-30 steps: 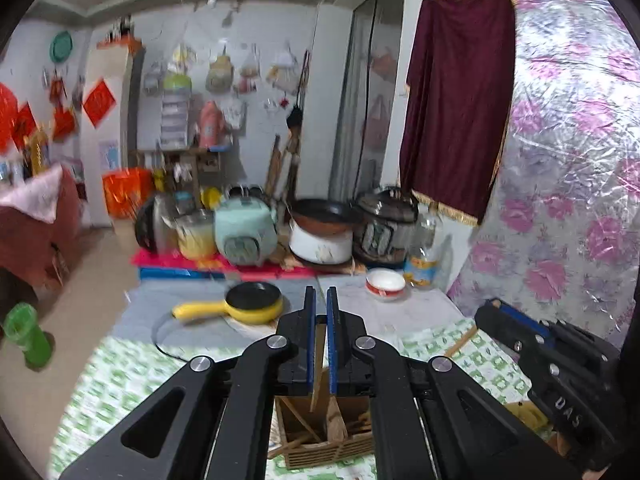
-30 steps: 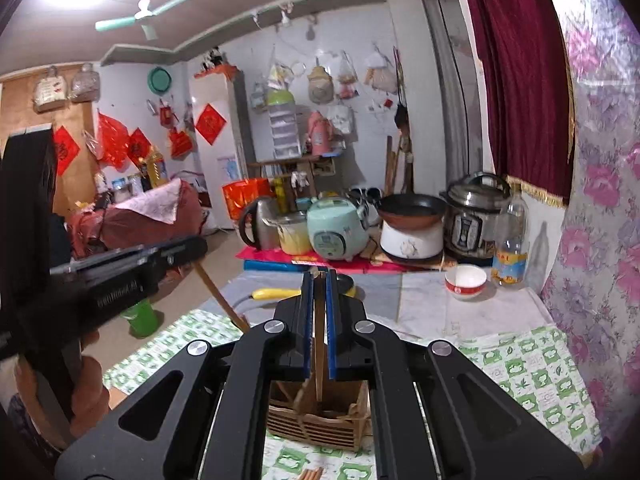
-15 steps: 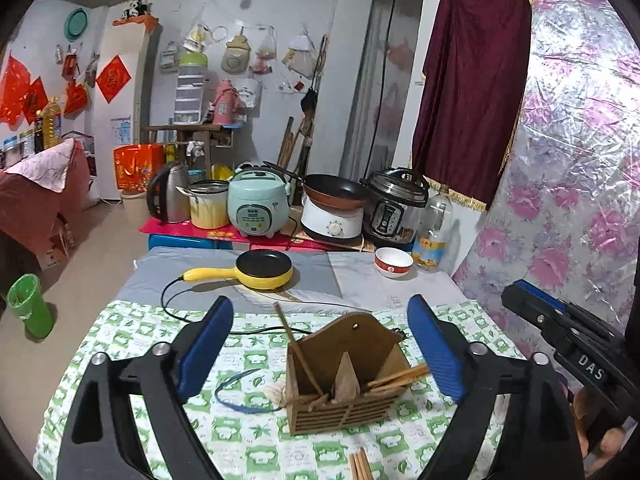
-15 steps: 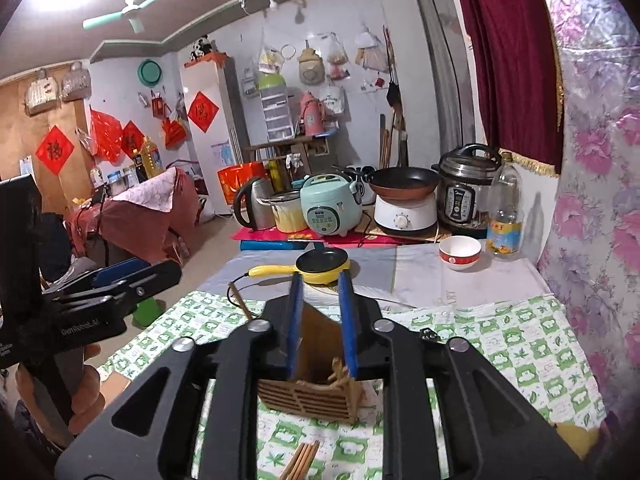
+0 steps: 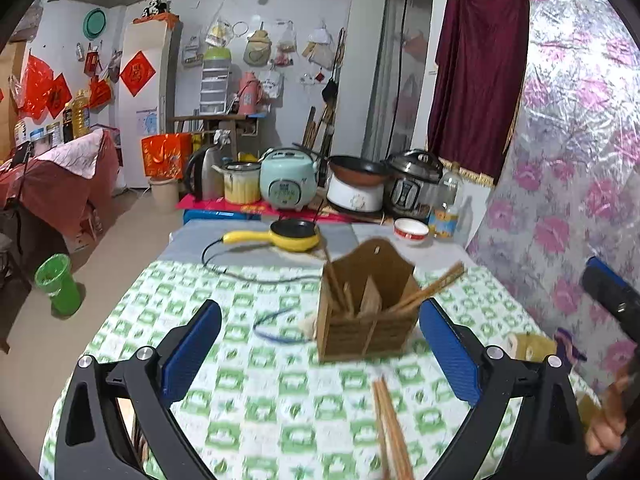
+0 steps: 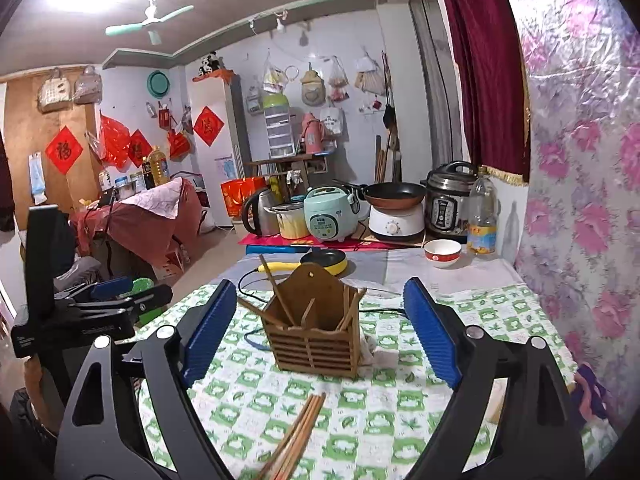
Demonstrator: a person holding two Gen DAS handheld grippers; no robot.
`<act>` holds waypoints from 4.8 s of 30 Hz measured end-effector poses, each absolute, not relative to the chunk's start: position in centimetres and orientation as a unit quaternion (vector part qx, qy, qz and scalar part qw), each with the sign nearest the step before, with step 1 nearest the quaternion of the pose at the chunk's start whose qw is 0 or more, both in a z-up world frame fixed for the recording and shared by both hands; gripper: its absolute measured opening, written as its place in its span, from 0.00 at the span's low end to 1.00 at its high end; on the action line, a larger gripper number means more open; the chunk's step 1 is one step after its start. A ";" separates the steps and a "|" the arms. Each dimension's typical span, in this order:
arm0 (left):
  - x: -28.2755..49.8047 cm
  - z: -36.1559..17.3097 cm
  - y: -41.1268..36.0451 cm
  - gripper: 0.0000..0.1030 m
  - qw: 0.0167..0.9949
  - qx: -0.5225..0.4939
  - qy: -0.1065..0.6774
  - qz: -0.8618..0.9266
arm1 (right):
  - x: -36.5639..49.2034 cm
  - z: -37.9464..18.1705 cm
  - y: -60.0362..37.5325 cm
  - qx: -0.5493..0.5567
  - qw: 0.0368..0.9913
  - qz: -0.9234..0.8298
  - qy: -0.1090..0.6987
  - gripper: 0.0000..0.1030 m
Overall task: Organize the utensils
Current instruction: 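Move both open tools back down to the loose chopsticks, then close the left tool on one chopstick while the right tool grasps another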
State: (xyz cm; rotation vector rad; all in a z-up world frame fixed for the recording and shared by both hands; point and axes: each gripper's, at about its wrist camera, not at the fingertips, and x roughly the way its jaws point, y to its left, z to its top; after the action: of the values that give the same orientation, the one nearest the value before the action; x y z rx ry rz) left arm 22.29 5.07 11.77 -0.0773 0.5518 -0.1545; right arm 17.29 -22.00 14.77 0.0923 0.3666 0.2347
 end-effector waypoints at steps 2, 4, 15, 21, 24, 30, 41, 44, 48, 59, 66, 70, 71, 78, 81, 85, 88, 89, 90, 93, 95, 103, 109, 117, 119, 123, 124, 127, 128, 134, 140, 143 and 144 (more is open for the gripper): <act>21.3 11.1 5.3 0.95 0.958 -0.038 0.276 -0.073 | 15.9 14.5 -22.0 0.042 0.976 0.117 0.177 0.84; 20.1 10.3 5.6 0.95 0.956 -0.040 0.281 -0.071 | 14.6 14.1 -21.9 0.038 0.978 0.113 0.173 0.86; 16.6 2.1 4.2 0.95 0.939 0.017 0.339 -0.057 | 13.5 6.5 -21.5 0.009 0.964 0.108 0.242 0.91; 16.2 -2.4 3.1 0.95 0.923 0.041 0.376 -0.073 | 15.3 2.5 -22.7 0.022 0.952 0.095 0.291 0.91; 16.1 -4.1 2.5 0.95 0.912 0.050 0.396 -0.097 | 16.3 0.9 -23.6 0.031 0.947 0.080 0.311 0.91; 15.2 -6.8 1.0 0.95 0.882 0.074 0.429 -0.180 | 18.1 -2.0 -25.2 0.058 0.934 0.065 0.345 0.91; 15.0 -8.7 -2.3 0.95 0.839 0.137 0.463 -0.250 | 19.0 -4.5 -25.3 0.058 0.921 0.070 0.378 0.91; 15.9 -9.3 -3.1 0.94 0.833 0.151 0.472 -0.246 | 19.1 -4.6 -25.1 0.054 0.920 0.072 0.380 0.91; 17.8 -9.3 -1.9 0.95 0.856 0.166 0.456 -0.181 | 19.2 -4.9 -25.1 0.050 0.919 0.071 0.385 0.91; 20.4 -9.2 3.2 0.95 0.870 0.049 0.478 -0.110 | 19.2 -6.3 -22.1 0.003 0.895 0.141 0.423 0.91; 20.5 -8.5 4.8 0.95 0.880 0.001 0.466 -0.087 | 17.9 -7.3 -17.7 -0.080 0.864 0.216 0.447 0.91; 20.9 -8.6 5.5 0.95 0.876 -0.025 0.473 -0.087 | 17.4 -7.8 -16.2 -0.116 0.853 0.227 0.455 0.91; 20.9 -8.7 5.5 0.95 0.876 -0.026 0.474 -0.088 | 17.4 -7.8 -16.1 -0.123 0.851 0.228 0.457 0.91; 20.1 -8.7 5.0 0.95 0.875 0.003 0.474 -0.097 | 18.1 -8.1 -17.8 -0.164 0.866 0.132 0.453 0.92; 19.7 -8.7 5.1 0.95 0.869 0.002 0.479 -0.124 | 19.1 -7.6 -22.4 -0.094 0.882 0.088 0.453 0.92; 19.5 -9.2 4.9 0.95 0.857 0.006 0.492 -0.150 | 19.4 -7.0 -26.5 0.024 0.888 0.105 0.446 0.92; 19.3 -9.6 4.2 0.95 0.849 0.020 0.501 -0.168 | 19.6 -7.0 -26.3 0.023 0.891 0.095 0.443 0.93; 19.3 -9.6 4.0 0.95 0.847 0.027 0.502 -0.170 | 19.6 -7.1 -26.2 0.020 0.891 0.095 0.444 0.93; 19.2 -9.7 3.8 0.95 0.847 0.033 0.503 -0.170 | 19.6 -7.1 -26.2 0.021 0.891 0.096 0.444 0.93; 19.2 -9.9 3.2 0.95 0.845 0.054 0.505 -0.166 | 19.8 -7.1 -26.4 0.031 0.889 0.096 0.447 0.93; 19.3 -10.0 3.1 0.95 0.845 0.064 0.506 -0.159 | 19.9 -7.2 -26.6 0.039 0.887 0.095 0.450 0.93; 20.4 -10.0 5.8 0.95 0.860 0.044 0.505 -0.066 | 19.8 -7.2 -27.2 0.051 0.887 0.092 0.449 0.93; 19.4 -9.2 3.7 0.94 0.868 0.083 0.477 -0.112 | 19.5 -6.9 -26.6 0.033 0.893 0.094 0.439 0.93; 20.3 -9.7 3.0 0.56 0.858 0.064 0.487 -0.148 | 19.4 -6.7 -26.3 0.025 0.897 0.095 0.432 0.92; 20.6 -9.7 3.0 0.43 0.860 0.058 0.484 -0.150 | 19.4 -6.7 -26.3 0.025 0.897 0.096 0.431 0.89; 20.8 -9.6 3.4 0.05 0.859 0.026 0.483 -0.168 | 19.4 -6.7 -26.2 0.027 0.895 0.102 0.434 0.69; 20.7 -9.4 3.5 0.06 0.862 0.023 0.480 -0.163 | 19.4 -6.8 -26.2 0.027 0.893 0.105 0.436 0.62; 20.2 -9.0 4.3 0.05 0.868 0.007 0.472 -0.157 | 19.4 -6.9 -26.0 0.025 0.891 0.116 0.439 0.53; 20.0 -9.0 4.7 0.05 0.868 0.001 0.472 -0.152 | 19.2 -6.9 -25.9 0.023 0.891 0.119 0.438 0.51; 19.8 -9.2 6.2 0.05 0.863 -0.020 0.483 -0.143 | 18.2 -6.9 -25.2 0.003 0.886 0.143 0.441 0.47; 19.8 -9.5 5.8 0.06 0.861 -0.008 0.488 -0.140 | 17.5 -7.2 -24.6 -0.017 0.877 0.155 0.454 0.38; 19.8 -9.5 5.7 0.06 0.861 -0.005 0.488 -0.139 | 17.4 -7.4 -24.1 -0.027 0.873 0.156 0.461 0.30; 19.8 -9.4 5.7 0.06 0.862 -0.003 0.488 -0.139 | 17.4 -7.5 -24.0 -0.030 0.871 0.156 0.465 0.28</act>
State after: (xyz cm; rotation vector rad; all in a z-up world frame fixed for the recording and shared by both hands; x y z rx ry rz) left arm 19.78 5.74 -9.45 -0.0064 1.0236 -0.2908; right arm 17.38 -23.99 -7.55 -0.0635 0.9729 0.3267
